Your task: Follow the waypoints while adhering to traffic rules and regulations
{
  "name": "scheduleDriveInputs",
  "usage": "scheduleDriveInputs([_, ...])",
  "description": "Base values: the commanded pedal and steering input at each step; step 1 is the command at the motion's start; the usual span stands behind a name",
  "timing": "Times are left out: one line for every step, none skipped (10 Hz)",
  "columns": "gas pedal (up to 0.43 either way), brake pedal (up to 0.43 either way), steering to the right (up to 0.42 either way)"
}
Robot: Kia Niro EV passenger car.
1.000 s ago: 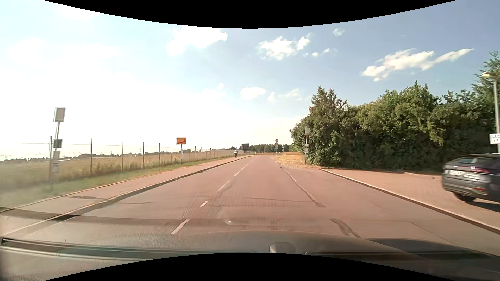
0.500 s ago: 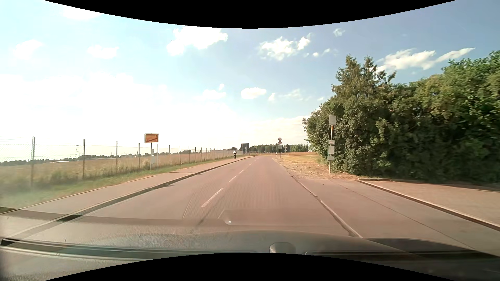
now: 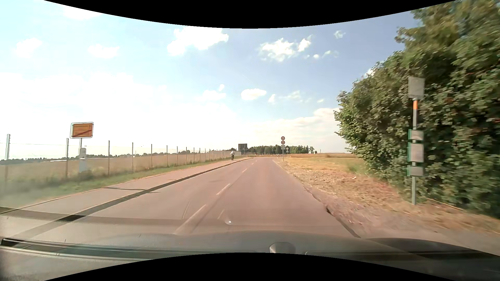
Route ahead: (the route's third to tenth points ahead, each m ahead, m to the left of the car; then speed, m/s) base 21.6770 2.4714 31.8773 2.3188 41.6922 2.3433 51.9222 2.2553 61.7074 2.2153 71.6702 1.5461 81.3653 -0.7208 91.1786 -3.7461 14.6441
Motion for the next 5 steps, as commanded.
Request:
scheduleDriveInputs([0.110,0.006,-0.005])
scheduleDriveInputs([0.098,0.006,-0.005])
scheduleDriveInputs([0.098,0.006,-0.005])
scheduleDriveInputs([0.098,0.006,-0.003])
scheduleDriveInputs([0.098,0.006,-0.003])
